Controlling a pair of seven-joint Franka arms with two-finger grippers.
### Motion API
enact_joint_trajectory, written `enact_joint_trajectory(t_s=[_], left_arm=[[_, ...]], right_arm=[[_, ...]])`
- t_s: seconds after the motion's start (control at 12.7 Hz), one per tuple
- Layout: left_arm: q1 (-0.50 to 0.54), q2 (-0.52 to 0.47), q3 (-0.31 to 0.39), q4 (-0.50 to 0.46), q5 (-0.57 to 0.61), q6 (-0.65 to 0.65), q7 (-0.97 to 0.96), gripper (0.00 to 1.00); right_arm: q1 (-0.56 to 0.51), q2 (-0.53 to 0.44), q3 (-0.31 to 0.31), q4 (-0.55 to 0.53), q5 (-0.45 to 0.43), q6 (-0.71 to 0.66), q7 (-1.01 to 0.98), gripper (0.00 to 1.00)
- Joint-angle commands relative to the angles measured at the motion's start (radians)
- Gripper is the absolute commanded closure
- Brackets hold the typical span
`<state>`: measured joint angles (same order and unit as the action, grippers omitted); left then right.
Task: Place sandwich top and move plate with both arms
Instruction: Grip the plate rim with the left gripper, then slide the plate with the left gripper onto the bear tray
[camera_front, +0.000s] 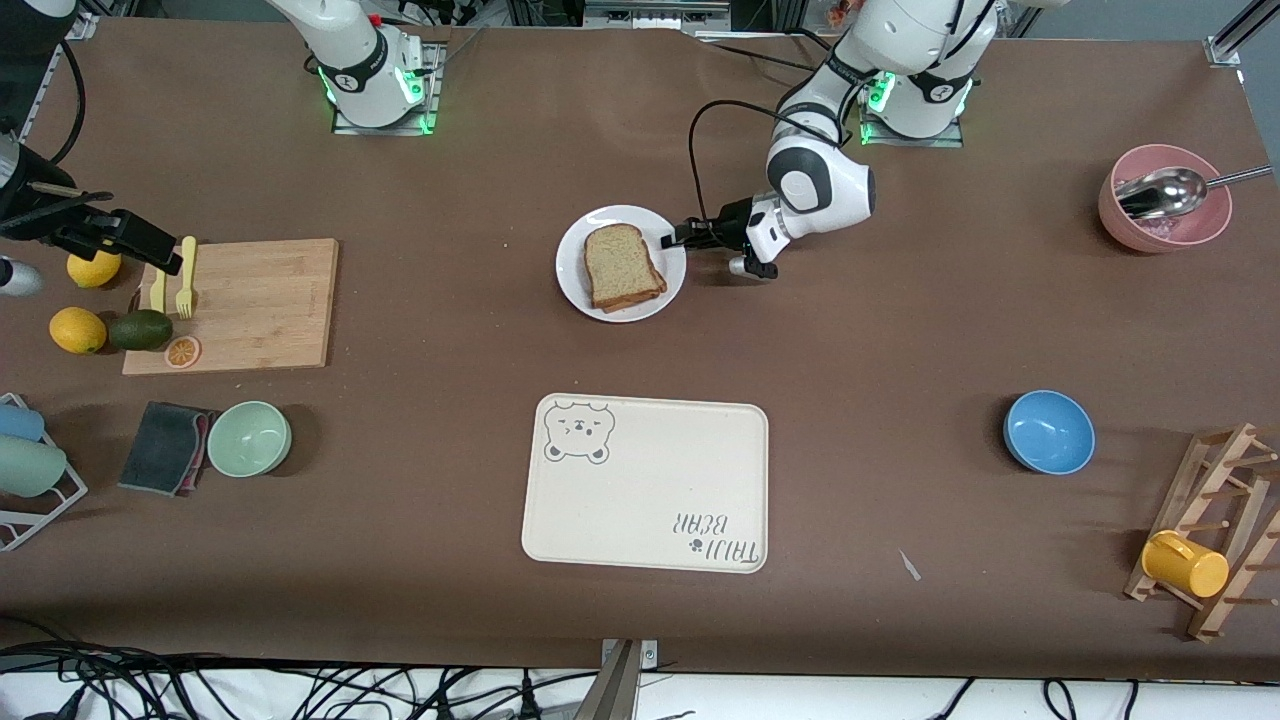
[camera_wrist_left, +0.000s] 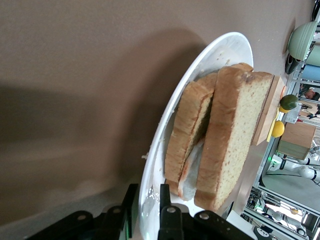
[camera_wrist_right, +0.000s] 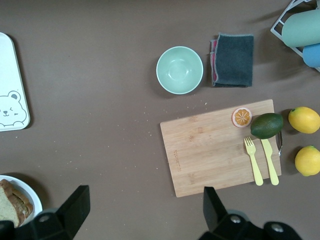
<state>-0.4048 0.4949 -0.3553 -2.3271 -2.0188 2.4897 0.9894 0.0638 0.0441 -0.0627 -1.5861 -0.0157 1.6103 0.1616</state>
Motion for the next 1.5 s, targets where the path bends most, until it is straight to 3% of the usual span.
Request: enact_joint_trajectory(t_s=[0.0,0.16,0.32,0.47,1.42], left_arm=[[-0.023,0.03,-0.001,0.038,-0.038,0.014,0.015,0.69],[-0.026,0.04,-0.001,0.048,-0.038,0.014,0.015,0.69],[-0.028,0.04,-0.001,0.048,-0.037,0.014,0.017,0.76],[-0.028,0.04,0.001,0.048,-0.037,0.014,0.017,0.99],[-0.019,0.041,0.012,0.08,-0.067,0.02,0.0,1.0]], right_arm=[[-0.019,-0.003,0.006,0.017,0.017,-0.013,-0.02,0.0],[-0.019,-0.003,0.004,0.018,0.017,-0.013,-0.02,0.0],[-0.019,-0.003,0.007,0.018,0.017,-0.013,-0.02,0.0],[-0.019,-0.001,0.009,0.028,0.017,-0.013,-0.02,0.0],[-0.019,0.002,0.011,0.037,0.017,-0.013,-0.02,0.0]])
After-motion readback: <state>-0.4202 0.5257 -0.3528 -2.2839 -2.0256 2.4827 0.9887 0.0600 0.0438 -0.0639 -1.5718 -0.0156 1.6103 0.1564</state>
